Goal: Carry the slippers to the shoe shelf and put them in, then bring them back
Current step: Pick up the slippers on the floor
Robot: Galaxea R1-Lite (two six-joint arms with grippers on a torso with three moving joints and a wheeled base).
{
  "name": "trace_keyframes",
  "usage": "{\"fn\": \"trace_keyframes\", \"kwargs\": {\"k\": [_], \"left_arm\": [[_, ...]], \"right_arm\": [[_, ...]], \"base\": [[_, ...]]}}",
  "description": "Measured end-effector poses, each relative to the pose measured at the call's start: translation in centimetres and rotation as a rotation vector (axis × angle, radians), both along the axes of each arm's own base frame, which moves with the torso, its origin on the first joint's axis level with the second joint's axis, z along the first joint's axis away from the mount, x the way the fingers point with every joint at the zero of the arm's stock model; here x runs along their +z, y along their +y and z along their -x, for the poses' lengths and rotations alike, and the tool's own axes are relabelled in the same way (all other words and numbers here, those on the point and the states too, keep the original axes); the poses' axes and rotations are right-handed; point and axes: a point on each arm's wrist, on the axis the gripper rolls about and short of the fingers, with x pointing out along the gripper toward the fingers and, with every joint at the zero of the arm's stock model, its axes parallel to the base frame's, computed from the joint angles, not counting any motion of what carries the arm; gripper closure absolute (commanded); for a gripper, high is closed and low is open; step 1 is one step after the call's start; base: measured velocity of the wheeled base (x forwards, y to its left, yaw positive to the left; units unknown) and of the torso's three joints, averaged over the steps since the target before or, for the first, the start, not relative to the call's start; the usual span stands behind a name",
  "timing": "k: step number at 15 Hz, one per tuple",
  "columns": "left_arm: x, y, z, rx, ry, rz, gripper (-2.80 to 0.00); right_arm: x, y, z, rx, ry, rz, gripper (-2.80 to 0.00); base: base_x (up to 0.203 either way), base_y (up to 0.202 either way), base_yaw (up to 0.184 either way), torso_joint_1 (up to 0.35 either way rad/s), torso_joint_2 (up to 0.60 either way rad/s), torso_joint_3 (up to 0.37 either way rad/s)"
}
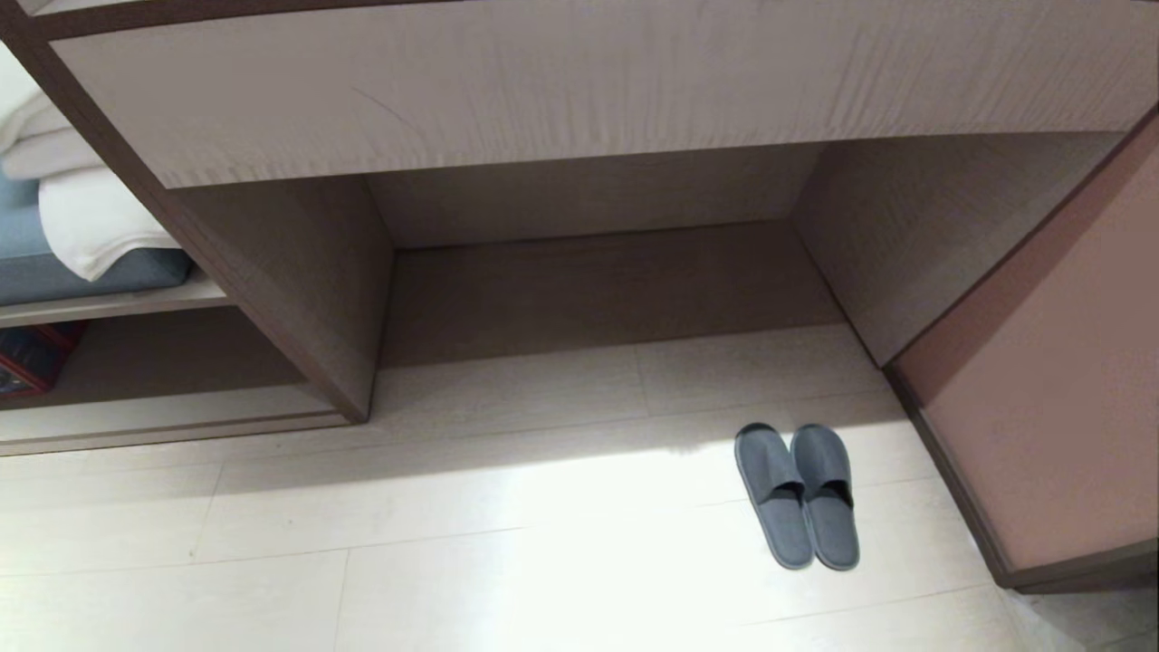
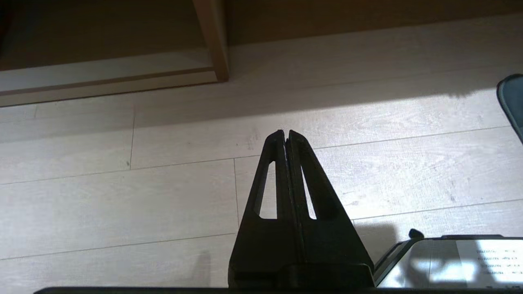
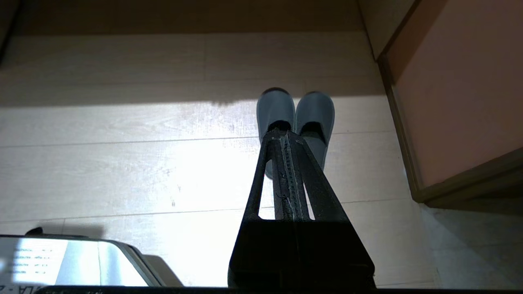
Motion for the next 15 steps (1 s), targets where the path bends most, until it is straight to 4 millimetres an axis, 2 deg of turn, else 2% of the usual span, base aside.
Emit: {"fn": "trace_keyframes", "kwargs": {"k": [15], "left_arm": [[0.0,0.0,0.0,0.0,0.001,0.0,0.0]], "right_arm": [[0.0,0.01,0.0,0.004,0.0,0.005,0.0]], "base": [[0.0,0.0,0.0,0.002,0.0,-0.196]]}}
